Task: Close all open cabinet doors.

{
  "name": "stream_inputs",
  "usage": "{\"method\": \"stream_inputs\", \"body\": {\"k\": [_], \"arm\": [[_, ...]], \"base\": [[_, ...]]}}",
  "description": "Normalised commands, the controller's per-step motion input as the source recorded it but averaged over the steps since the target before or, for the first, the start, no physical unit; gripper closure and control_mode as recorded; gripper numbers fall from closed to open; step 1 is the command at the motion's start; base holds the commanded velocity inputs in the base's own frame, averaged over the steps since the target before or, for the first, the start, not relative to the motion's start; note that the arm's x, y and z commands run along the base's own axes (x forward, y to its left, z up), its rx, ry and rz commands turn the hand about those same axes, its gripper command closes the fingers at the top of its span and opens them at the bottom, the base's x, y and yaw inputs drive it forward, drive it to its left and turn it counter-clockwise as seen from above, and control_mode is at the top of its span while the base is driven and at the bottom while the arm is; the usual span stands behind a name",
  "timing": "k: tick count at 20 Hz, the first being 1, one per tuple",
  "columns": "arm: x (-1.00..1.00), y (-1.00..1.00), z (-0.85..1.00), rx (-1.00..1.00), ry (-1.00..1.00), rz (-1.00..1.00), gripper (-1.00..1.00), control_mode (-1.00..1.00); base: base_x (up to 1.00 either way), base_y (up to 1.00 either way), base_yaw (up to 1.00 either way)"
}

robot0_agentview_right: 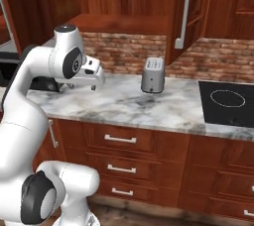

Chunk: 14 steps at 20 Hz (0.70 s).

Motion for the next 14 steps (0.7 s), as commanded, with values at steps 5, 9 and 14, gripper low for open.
{"method": "stream_inputs", "body": {"k": [5,9,14], "arm": [[0.0,0.0,0.0,0.0,0.0,0.0,-1.0,1.0],[0.0,0.0,0.0,0.0,0.0,0.0,-1.0,1.0],[0.0,0.0,0.0,0.0,0.0,0.0,-1.0,1.0]], "base": [[0.42,-0.22,0.0],[0.54,-0.23,0.0],[0.46,-0.29,0.0]]}}
